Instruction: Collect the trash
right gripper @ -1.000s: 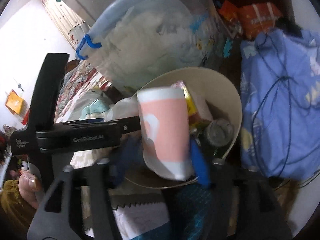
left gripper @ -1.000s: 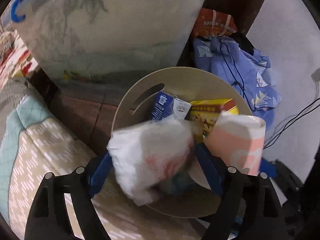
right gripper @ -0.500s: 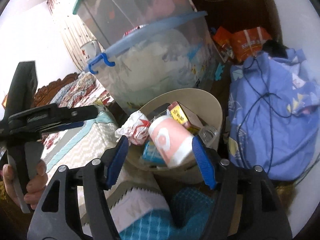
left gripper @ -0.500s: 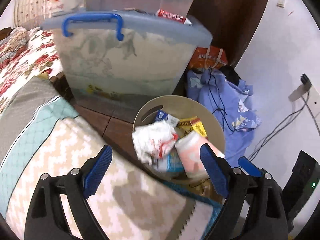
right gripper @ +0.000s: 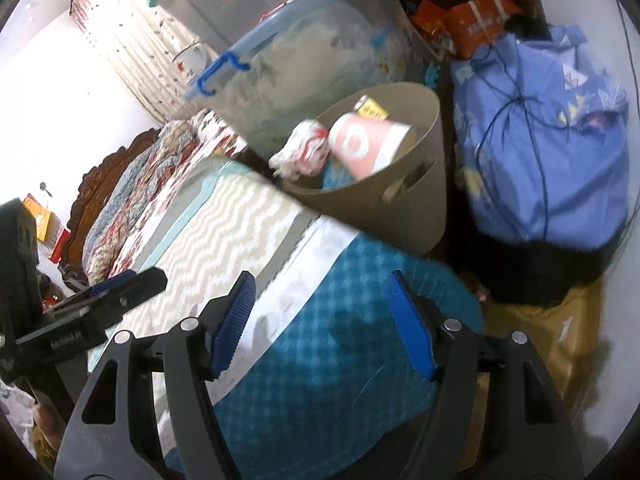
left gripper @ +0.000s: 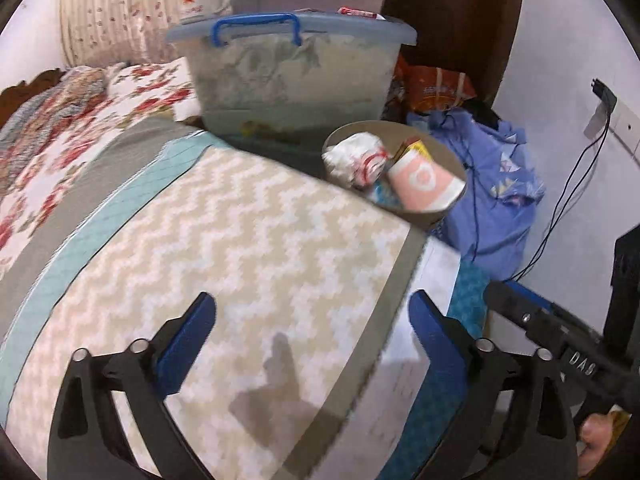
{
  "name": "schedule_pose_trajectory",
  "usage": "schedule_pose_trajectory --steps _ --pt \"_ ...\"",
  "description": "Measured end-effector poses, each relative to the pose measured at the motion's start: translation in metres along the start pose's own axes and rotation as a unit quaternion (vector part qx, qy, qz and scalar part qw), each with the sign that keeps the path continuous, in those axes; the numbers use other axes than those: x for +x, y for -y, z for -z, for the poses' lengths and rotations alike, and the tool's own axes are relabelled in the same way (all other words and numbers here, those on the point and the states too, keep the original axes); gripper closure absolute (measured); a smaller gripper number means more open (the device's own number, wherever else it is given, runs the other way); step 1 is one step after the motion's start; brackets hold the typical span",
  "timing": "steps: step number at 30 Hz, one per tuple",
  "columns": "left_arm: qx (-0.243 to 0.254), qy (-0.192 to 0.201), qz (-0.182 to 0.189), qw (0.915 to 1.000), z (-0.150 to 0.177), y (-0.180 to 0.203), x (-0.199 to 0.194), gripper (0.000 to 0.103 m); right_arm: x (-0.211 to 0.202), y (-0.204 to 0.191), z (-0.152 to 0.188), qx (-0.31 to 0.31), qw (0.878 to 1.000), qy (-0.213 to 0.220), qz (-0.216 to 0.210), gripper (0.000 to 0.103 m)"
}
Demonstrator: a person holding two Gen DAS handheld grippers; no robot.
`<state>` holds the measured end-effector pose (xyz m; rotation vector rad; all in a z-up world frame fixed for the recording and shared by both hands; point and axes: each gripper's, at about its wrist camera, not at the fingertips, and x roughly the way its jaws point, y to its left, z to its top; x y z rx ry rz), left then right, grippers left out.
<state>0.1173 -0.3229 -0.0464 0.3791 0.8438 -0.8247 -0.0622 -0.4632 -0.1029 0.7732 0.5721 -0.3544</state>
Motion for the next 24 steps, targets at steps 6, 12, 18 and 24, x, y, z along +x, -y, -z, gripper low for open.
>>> schedule_pose_trajectory --steps 6,12,18,24 --pt "-0.005 0.024 -0.034 0.9991 0.027 -0.009 -0.039 0.009 -0.021 -0.028 0.02 -0.017 1.0 0.001 -0.008 0.029" --pt "-0.019 0.056 -0.058 0.9966 0.048 -0.024 -0.077 0.009 -0.039 -0.055 0.035 -0.034 0.999 0.006 -0.009 0.025" --pt "-0.027 0.08 -0.084 0.9928 0.063 -0.038 -0.106 0.009 -0.051 -0.073 0.045 -0.043 0.999 0.004 -0.01 0.022" --pt "-0.025 0.1 -0.098 0.9898 0.071 -0.043 -0.125 0.009 -0.061 -0.084 0.05 -0.042 0.999 0.005 -0.006 0.016"
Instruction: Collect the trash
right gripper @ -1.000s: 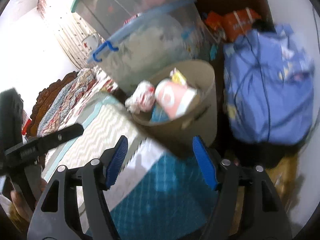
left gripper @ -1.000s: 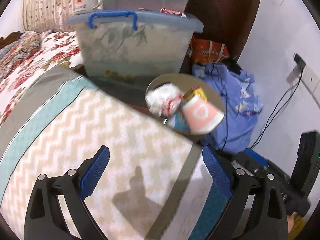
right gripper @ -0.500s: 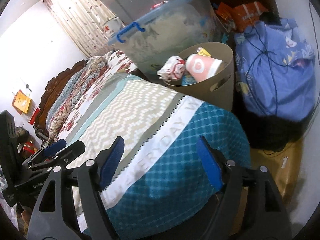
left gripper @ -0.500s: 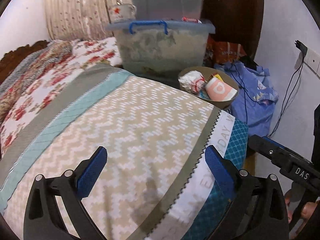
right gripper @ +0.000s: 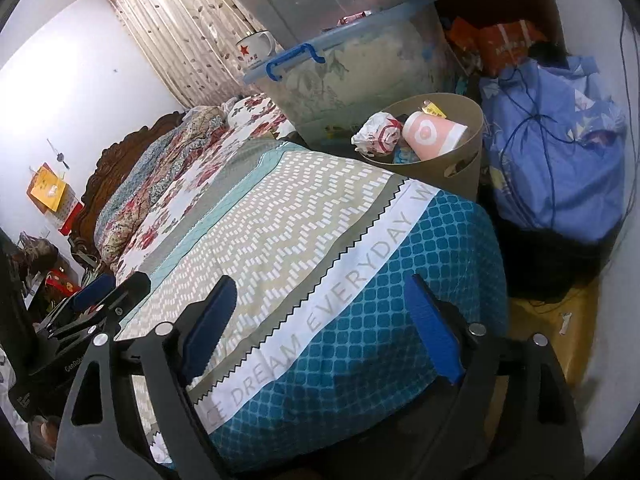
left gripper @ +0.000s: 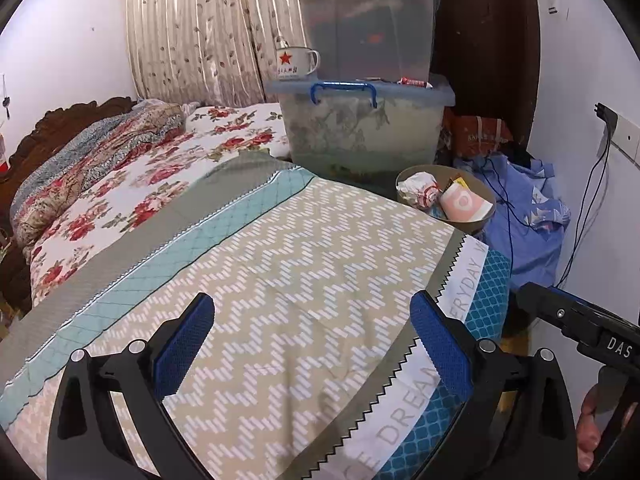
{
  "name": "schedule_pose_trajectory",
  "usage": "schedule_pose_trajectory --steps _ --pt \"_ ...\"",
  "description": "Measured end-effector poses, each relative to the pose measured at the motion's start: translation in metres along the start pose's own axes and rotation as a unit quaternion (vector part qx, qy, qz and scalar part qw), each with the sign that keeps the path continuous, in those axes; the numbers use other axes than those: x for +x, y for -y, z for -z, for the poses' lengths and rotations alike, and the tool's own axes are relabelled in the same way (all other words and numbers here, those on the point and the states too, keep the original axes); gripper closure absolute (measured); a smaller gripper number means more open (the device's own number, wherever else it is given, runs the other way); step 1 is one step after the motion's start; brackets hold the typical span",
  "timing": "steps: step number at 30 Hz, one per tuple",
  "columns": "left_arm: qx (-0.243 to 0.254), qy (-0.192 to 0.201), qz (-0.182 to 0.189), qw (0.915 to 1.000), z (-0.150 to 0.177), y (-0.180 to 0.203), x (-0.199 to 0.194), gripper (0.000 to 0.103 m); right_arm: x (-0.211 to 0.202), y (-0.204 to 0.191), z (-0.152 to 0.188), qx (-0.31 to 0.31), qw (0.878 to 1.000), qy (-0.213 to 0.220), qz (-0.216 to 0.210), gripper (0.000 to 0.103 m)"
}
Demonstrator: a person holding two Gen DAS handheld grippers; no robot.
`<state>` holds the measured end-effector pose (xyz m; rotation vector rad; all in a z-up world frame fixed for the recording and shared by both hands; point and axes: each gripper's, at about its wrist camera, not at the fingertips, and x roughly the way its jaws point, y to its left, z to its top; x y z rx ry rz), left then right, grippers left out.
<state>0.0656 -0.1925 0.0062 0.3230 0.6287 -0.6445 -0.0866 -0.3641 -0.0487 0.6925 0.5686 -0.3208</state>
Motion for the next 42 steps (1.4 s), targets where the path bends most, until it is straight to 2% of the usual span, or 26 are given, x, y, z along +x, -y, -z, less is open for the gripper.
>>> schedule_pose_trajectory --steps 14,23,42 --pt "-0.003 0.039 -0.004 0.9992 -0.004 0.004 -0.027 0.009 -0.023 -0.011 0.007 -0.004 1.0 0.018 0.009 0.004" --pt "-0.002 0.045 -0.029 0.9986 -0.007 0.008 -0.035 0.009 -0.027 -0.011 0.008 -0.008 1.0 0.025 0.005 0.004" --pt "0.002 0.056 -0.03 0.998 -0.012 0.016 -0.048 0.009 -0.037 -0.004 0.002 -0.002 0.999 0.046 0.011 0.004"
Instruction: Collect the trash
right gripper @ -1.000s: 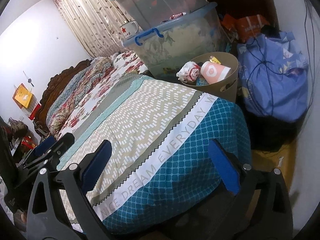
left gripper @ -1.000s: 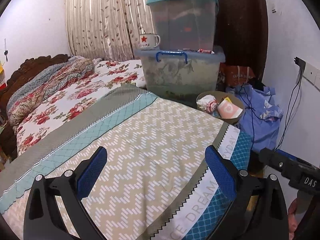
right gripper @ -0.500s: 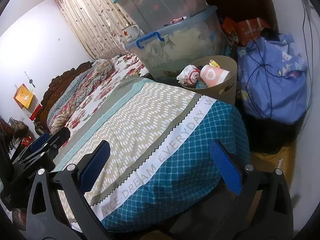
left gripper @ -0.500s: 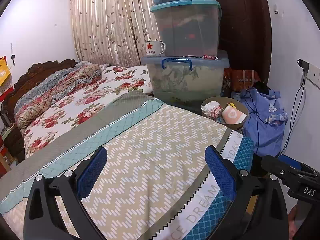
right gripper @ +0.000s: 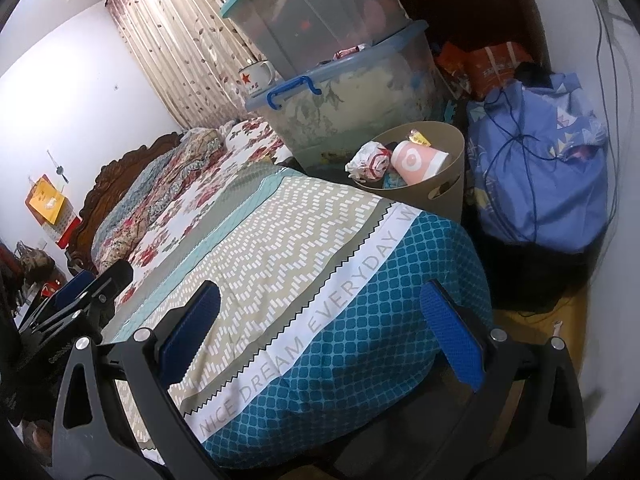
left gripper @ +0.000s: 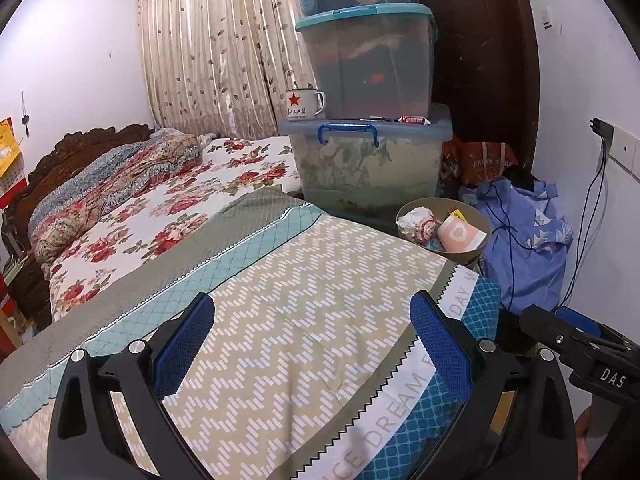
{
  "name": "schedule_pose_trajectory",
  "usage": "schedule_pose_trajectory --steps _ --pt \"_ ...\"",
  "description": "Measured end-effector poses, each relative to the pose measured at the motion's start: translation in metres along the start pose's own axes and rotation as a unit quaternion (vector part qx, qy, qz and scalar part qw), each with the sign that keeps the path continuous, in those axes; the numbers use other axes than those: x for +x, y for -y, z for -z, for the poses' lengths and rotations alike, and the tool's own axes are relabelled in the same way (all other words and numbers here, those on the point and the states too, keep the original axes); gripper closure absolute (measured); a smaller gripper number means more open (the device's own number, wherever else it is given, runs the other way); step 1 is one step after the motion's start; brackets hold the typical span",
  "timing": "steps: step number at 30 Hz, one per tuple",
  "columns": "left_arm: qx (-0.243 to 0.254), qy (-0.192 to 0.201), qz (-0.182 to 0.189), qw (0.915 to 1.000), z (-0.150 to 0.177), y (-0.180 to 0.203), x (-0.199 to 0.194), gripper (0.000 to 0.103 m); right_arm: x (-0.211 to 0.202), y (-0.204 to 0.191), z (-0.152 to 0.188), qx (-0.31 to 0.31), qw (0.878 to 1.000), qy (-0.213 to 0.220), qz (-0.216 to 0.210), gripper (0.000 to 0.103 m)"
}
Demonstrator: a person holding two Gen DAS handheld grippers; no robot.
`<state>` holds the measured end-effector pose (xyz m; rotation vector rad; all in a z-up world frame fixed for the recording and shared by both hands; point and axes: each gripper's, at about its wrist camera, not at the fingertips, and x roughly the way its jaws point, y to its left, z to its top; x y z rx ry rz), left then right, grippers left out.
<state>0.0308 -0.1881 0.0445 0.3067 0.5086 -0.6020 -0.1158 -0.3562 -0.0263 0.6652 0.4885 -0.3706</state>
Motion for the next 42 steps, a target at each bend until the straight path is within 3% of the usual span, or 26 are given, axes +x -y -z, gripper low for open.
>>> schedule_pose_trajectory --steps 27,42 --pt "0.002 -0.009 -0.013 0.9999 0.005 0.001 -0.001 0.009 -0.002 0.004 0.001 0.006 1.0 0.003 -0.001 0.004" --pt "0.002 -0.048 -0.016 0.9987 0.015 0.002 0.013 0.009 -0.001 0.003 0.005 0.007 1.0 0.003 -0.001 0.004"
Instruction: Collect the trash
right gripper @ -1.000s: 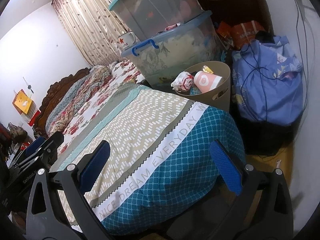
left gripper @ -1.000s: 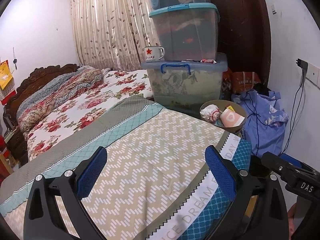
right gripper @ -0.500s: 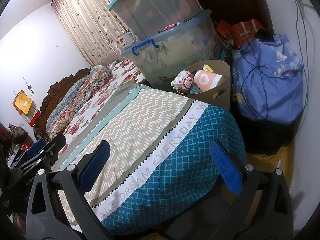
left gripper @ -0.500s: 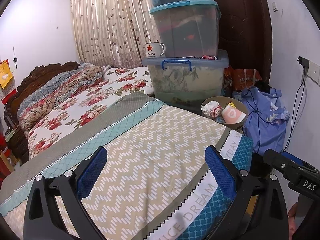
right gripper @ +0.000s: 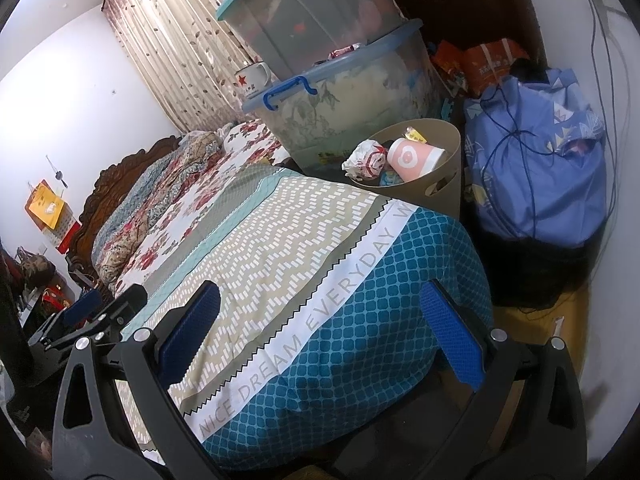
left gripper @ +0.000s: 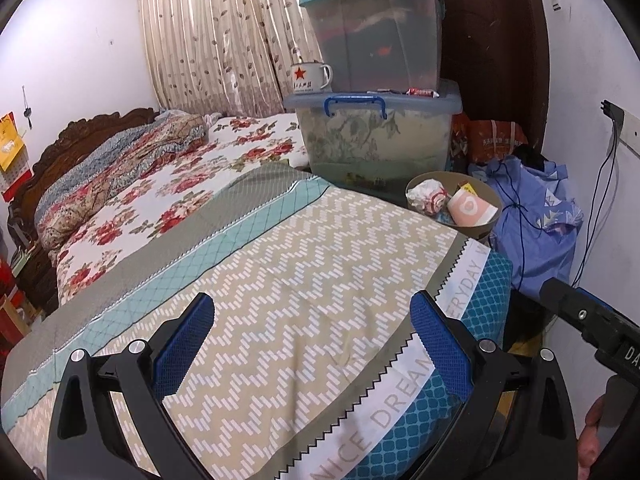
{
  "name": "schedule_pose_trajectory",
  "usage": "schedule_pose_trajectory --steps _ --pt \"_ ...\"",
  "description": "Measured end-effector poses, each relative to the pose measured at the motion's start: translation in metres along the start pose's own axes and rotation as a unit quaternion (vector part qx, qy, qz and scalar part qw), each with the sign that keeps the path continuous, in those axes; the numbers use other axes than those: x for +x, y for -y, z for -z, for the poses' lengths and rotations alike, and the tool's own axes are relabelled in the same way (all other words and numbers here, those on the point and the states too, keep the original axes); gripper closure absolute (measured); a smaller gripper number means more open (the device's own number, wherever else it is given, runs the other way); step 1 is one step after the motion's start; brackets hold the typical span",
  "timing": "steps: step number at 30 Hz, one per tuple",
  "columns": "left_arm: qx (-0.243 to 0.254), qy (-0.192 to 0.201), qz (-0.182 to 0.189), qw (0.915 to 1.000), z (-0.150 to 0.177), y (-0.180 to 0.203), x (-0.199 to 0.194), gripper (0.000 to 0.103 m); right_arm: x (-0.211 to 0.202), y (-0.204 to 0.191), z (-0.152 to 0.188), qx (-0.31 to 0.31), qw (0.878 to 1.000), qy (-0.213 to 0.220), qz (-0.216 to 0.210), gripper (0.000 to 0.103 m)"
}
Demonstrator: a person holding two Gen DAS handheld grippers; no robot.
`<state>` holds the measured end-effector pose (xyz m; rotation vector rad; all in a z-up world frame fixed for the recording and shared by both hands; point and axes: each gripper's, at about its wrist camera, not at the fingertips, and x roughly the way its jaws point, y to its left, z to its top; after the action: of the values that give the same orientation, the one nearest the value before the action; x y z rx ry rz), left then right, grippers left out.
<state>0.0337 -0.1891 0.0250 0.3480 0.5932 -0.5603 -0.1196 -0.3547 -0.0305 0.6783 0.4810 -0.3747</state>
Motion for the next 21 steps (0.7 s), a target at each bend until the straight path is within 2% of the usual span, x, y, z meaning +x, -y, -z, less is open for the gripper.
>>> schedule_pose_trajectory --steps 21 --pt "-0.002 -0.019 -0.008 0.9998 0.005 -0.0002 0.0078 0.009 0.0003 -0.002 0.0037 -0.001 1.0 -0.004 -0.001 0.004"
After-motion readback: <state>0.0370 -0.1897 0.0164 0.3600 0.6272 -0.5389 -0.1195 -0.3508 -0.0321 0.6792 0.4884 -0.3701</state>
